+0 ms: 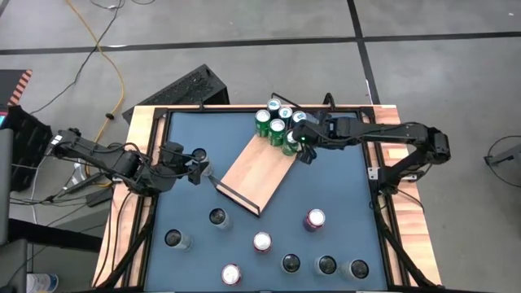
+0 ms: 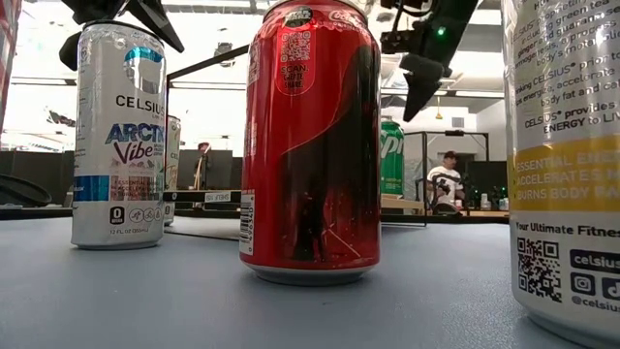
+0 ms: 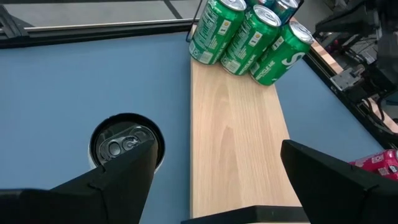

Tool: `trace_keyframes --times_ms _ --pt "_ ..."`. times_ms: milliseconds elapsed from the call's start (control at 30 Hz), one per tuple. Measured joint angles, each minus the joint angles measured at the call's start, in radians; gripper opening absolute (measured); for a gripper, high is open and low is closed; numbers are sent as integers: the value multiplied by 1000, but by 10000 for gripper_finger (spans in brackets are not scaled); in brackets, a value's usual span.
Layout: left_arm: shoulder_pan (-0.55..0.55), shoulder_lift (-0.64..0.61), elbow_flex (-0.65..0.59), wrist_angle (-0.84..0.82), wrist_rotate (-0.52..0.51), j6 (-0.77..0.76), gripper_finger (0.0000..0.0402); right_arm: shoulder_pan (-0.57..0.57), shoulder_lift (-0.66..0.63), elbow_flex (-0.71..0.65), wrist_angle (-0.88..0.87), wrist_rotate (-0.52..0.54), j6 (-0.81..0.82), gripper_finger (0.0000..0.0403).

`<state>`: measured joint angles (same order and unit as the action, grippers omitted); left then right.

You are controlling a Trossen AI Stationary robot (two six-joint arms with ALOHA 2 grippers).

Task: Place canned beverage on shelf
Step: Put green soda can on the shelf aligned with the other green soda cans

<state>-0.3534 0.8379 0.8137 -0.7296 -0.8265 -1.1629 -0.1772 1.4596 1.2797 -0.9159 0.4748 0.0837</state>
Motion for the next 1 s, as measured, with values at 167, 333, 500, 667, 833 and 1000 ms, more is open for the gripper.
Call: trace_keyframes --times_ms 167,333,500,667,833,1000 --pt "0 0 0 0 2 2 330 45 -36 0 63 -153 -14 0" --pt "0 0 0 0 -7 15 330 72 -8 0 70 -165 -37 0" --pt "0 0 0 -3 -10 15 330 60 35 -1 74 -159 -52 0" --pt "0 0 0 -7 -8 9 330 41 34 0 61 -118 -40 0" --pt "0 0 0 -8 -8 8 330 19 26 0 16 -18 -5 0" --pt "0 0 0 -15 -9 5 330 10 27 0 12 3 3 0"
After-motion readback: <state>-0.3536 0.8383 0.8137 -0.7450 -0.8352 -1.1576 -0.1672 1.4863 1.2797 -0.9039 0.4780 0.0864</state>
